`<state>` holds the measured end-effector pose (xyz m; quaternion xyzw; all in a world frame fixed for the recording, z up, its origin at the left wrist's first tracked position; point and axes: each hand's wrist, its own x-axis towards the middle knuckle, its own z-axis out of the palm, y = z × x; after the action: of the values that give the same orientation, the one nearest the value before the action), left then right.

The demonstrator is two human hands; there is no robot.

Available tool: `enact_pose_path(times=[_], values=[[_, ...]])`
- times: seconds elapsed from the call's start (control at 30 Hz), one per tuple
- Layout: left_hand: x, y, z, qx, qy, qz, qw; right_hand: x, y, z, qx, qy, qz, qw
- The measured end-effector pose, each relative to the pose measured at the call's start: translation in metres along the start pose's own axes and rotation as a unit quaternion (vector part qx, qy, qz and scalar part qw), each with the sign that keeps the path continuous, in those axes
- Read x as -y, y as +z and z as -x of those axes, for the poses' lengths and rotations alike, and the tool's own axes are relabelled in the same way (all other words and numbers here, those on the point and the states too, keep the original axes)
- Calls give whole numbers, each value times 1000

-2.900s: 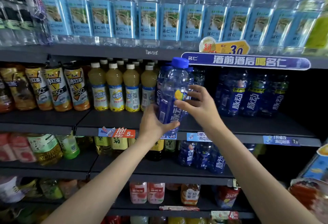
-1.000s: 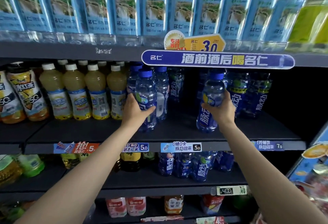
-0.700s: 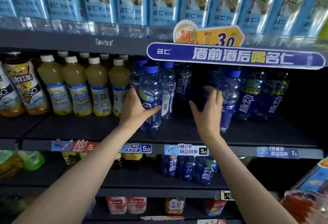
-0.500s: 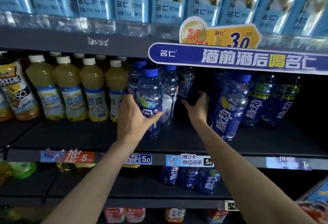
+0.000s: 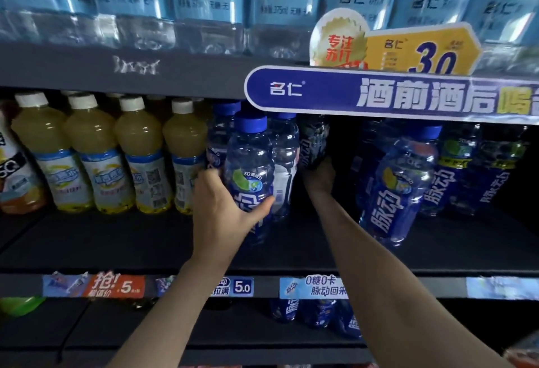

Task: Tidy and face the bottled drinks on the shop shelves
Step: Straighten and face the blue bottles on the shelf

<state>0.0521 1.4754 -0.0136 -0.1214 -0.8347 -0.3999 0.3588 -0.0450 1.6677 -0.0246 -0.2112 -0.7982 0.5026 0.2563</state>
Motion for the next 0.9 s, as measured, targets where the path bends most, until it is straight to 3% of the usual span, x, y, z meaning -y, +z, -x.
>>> enact_pose_path(times=[0.3, 0.4, 0.47, 0.53, 0.6, 0.67, 0.7, 0.77, 0.8, 0.83, 0.87, 0.9], values=[[-10, -9, 3, 13, -14, -9, 1000, -1, -57, 101, 12, -43, 17, 999], [-18, -14, 11, 38, -59, -15, 997, 17, -68, 116, -1, -70, -5, 998], [-22, -23, 27, 15, -95, -13, 995, 25, -77, 128, 9, -65, -12, 998], [-24, -32, 45, -12, -63, 17, 998, 29, -89, 143, 31, -46, -31, 998], [-27, -43, 57, 66, -21, 60, 996, 31, -100, 158, 58, -12, -97, 993], [-35, -54, 60, 217, -66, 141, 964, 39, -109, 172, 84, 30, -199, 976], [-43, -61, 59, 287, -134, 201, 927, 45, -112, 179, 100, 48, -246, 963], [-55, -73, 57, 364, -285, 363, 809, 58, -117, 190, 150, 56, -334, 929], [-57, -75, 57, 364, -328, 429, 759, 63, -119, 194, 173, 48, -358, 916], [-57, -77, 57, 345, -345, 472, 734, 68, -121, 198, 194, 39, -364, 910], [-59, -81, 57, 317, -348, 498, 728, 69, -122, 200, 207, 36, -360, 909], [-60, -86, 57, 281, -338, 504, 743, 72, -124, 202, 212, 42, -349, 912]])
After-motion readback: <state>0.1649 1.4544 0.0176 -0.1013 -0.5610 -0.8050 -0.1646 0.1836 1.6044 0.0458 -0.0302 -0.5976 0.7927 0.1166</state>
